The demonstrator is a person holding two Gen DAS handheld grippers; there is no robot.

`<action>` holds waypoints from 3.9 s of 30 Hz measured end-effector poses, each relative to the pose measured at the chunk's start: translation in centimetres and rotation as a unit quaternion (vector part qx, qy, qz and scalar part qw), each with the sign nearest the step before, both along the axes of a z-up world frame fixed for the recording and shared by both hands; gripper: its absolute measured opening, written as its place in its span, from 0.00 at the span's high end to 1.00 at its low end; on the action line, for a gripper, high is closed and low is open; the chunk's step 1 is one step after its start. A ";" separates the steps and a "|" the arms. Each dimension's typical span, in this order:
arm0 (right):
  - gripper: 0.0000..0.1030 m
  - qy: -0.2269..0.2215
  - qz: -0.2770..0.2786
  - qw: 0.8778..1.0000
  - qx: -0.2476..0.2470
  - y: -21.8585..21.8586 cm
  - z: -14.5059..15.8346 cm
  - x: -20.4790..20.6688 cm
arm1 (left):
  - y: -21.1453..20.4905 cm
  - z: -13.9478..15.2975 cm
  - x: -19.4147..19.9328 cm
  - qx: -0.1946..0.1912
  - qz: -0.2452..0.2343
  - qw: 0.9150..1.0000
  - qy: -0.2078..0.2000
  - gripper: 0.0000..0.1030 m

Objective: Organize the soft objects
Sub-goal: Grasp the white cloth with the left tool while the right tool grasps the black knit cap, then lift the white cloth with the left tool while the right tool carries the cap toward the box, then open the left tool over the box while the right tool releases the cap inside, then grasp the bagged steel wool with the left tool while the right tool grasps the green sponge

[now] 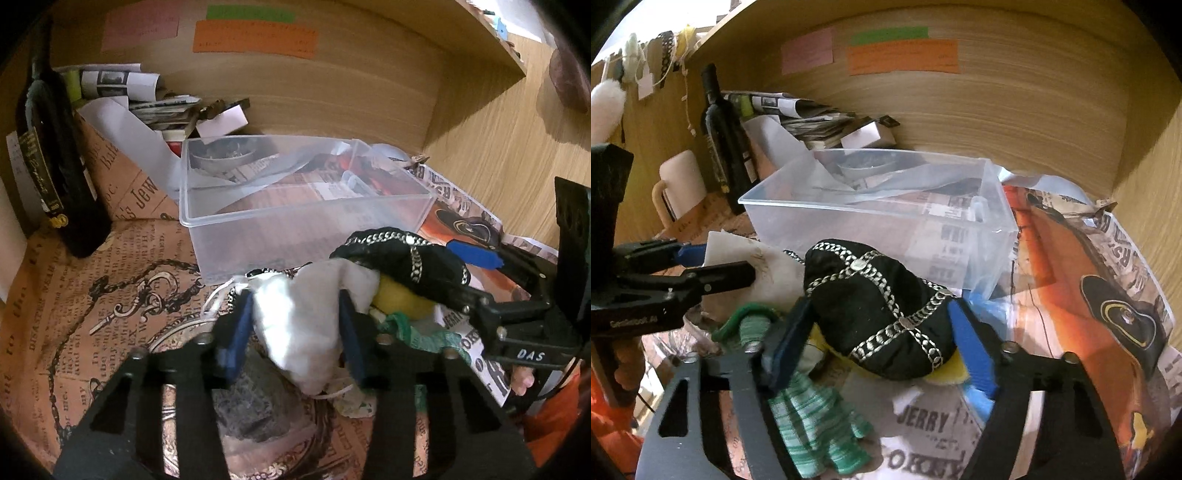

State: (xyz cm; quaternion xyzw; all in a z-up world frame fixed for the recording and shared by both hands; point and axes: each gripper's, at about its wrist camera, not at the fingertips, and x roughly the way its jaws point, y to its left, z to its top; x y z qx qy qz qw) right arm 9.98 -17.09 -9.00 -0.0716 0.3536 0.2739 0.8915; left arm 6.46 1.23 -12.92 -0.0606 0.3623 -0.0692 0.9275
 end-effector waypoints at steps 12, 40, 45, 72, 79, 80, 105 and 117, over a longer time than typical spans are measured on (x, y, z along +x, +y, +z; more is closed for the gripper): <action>0.82 0.002 -0.005 0.998 0.060 -1.4 1.7 0.5 | 0.2 2.7 -0.3 -0.001 0.000 0.999 -0.048 0.79; 0.83 -0.127 -0.030 0.988 0.086 -0.1 8.7 4.3 | 3.6 9.7 5.8 0.020 0.051 0.991 -0.124 0.79; 0.83 -0.114 -0.034 0.991 0.060 1.0 7.7 6.3 | 3.6 8.7 8.7 0.026 0.052 0.994 -0.094 0.79; 0.73 -0.010 -0.016 0.999 -0.048 4.0 1.7 11.4 | 1.9 3.1 14.6 0.056 0.014 0.998 0.031 0.57; 0.53 -0.036 -0.013 0.999 -0.033 3.7 3.8 9.7 | 1.9 5.4 12.4 0.053 0.016 0.998 -0.005 0.39; 0.44 -0.045 -0.013 0.999 -0.028 3.6 4.2 9.2 | 1.9 5.7 12.1 0.052 0.016 0.998 -0.010 0.39; 0.11 -0.037 0.004 0.999 0.020 1.1 3.6 1.3 | 2.6 5.6 0.5 0.067 0.044 0.995 -0.054 0.03; 0.13 0.058 0.036 0.998 0.000 2.6 -1.3 2.4 | 4.0 -1.3 0.2 0.027 0.058 0.997 0.051 0.03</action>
